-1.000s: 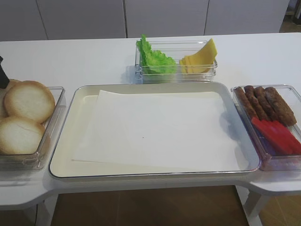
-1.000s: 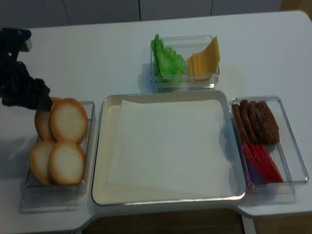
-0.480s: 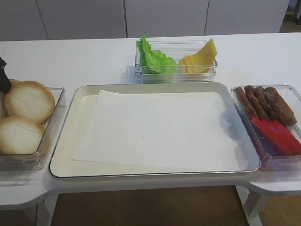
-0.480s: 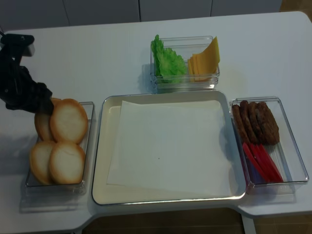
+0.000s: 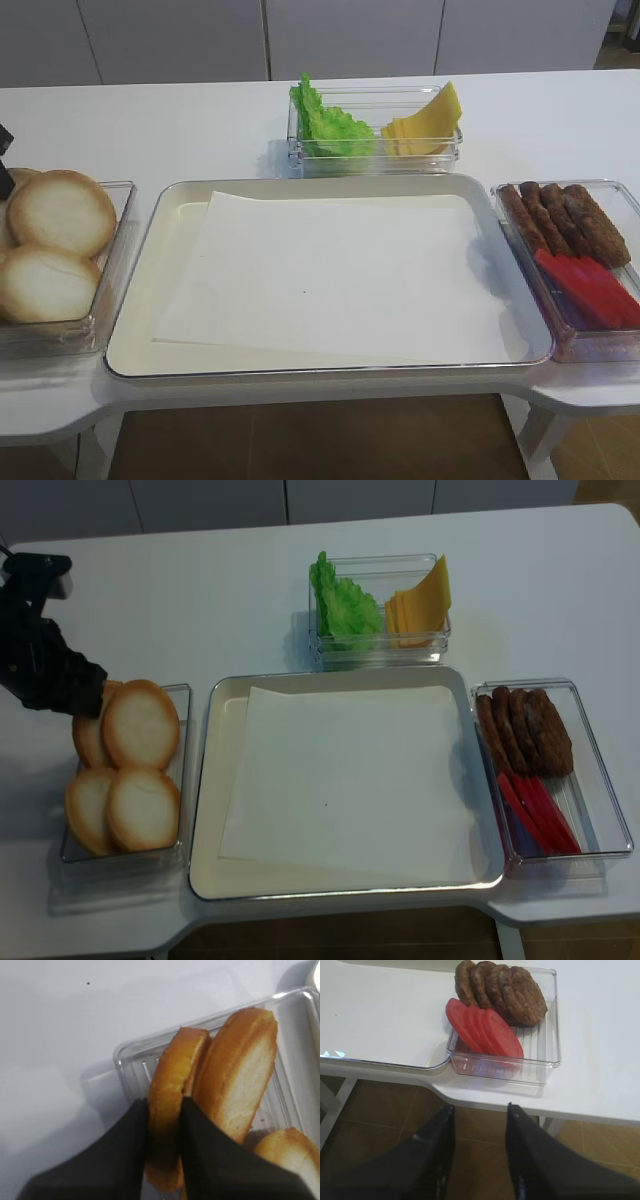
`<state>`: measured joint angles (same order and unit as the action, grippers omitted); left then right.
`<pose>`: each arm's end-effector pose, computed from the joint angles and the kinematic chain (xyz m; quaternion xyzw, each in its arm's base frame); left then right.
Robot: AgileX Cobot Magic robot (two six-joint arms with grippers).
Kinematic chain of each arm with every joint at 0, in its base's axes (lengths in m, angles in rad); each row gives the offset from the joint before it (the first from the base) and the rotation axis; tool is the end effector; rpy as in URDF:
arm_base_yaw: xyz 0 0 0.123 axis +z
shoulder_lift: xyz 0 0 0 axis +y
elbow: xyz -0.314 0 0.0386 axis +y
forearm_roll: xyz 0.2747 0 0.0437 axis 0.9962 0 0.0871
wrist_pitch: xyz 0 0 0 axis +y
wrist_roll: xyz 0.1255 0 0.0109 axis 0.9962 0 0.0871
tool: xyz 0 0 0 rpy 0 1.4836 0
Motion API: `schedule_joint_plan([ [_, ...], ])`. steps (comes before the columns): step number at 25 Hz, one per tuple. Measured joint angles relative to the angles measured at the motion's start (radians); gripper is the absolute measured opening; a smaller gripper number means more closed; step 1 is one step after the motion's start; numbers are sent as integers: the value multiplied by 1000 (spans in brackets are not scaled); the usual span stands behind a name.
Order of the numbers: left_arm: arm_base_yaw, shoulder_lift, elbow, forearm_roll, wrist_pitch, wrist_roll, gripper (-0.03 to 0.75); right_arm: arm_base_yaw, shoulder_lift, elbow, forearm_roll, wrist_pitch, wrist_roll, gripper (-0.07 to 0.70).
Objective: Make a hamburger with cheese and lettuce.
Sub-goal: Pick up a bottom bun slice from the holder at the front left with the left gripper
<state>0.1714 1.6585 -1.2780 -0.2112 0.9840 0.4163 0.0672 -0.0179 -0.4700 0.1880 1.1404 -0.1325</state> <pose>0.3726 0.0422 0.2526 0.0756 0.9819 -0.0492 0.1668 0.0113 0.0222 0.2575 -0.0937 0.8674 0.0779 0.4825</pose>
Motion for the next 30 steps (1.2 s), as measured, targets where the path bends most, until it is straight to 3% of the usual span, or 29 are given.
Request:
schedule_joint_plan([
  [18,0,-51,0,2,16,25,121,0,0,0,0,0,0,281],
  [30,0,-189,0,73,40,25,120,0,0,0,0,0,0,281],
])
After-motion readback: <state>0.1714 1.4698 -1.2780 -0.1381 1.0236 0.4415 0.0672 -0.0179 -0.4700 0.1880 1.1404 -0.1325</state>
